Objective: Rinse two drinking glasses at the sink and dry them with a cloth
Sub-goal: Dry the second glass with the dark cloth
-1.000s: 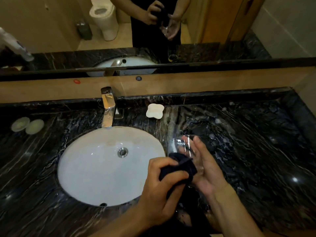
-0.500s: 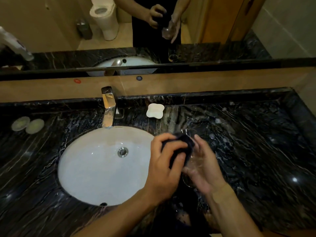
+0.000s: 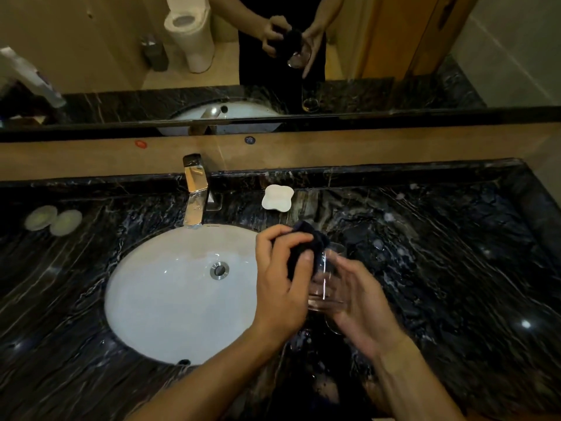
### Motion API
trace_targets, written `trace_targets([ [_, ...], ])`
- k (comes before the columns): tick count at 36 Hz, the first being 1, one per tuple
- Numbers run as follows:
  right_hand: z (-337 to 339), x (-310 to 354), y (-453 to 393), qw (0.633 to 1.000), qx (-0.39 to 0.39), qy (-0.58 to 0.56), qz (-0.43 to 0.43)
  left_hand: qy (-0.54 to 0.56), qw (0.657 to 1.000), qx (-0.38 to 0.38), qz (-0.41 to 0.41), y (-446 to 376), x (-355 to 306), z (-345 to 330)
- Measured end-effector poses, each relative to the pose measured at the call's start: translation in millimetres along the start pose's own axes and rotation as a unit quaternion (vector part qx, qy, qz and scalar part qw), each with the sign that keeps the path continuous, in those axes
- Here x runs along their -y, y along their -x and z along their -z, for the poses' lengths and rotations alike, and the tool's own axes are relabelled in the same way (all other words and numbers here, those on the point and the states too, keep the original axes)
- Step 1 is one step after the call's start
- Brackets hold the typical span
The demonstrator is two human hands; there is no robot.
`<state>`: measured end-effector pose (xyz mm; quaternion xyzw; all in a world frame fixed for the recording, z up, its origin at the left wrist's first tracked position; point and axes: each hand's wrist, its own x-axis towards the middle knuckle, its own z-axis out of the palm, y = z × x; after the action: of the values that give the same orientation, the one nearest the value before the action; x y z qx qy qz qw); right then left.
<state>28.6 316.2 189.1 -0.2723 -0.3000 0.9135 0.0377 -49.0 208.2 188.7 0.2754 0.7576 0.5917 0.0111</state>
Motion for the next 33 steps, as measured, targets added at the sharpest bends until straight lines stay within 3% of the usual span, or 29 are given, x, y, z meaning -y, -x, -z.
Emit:
trace_targets([
  [5, 2.6, -1.1, -2.6, 1.000, -0.020, 0.015, 0.001, -0.027, 0.993, 0.064, -0.091, 32.1, 0.8, 0.7],
  [11, 0.4, 8.0, -4.2, 0.998, -0.044, -0.042, -0.012, -0.011, 0.980, 0.110, -0.164, 51.6, 2.2, 10.8],
  [19, 2.1, -0.7, -9.4, 0.995, -0.024, -0.084, -0.040, -0.004, 0.999, 0.013, -0.047, -2.3, 4.0, 2.7],
  [24, 3.0, -4.7, -14.9, 0.994, -0.097, 0.027, 0.039, 0.012, 1.000, -0.001, 0.004, -6.6, 2.1, -8.8],
  [33, 9.2, 3.4, -9.2, 1.000, -0.021, -0.003, 0.005, 0.003, 0.995, 0.071, -0.076, 43.0, -0.8, 2.3],
])
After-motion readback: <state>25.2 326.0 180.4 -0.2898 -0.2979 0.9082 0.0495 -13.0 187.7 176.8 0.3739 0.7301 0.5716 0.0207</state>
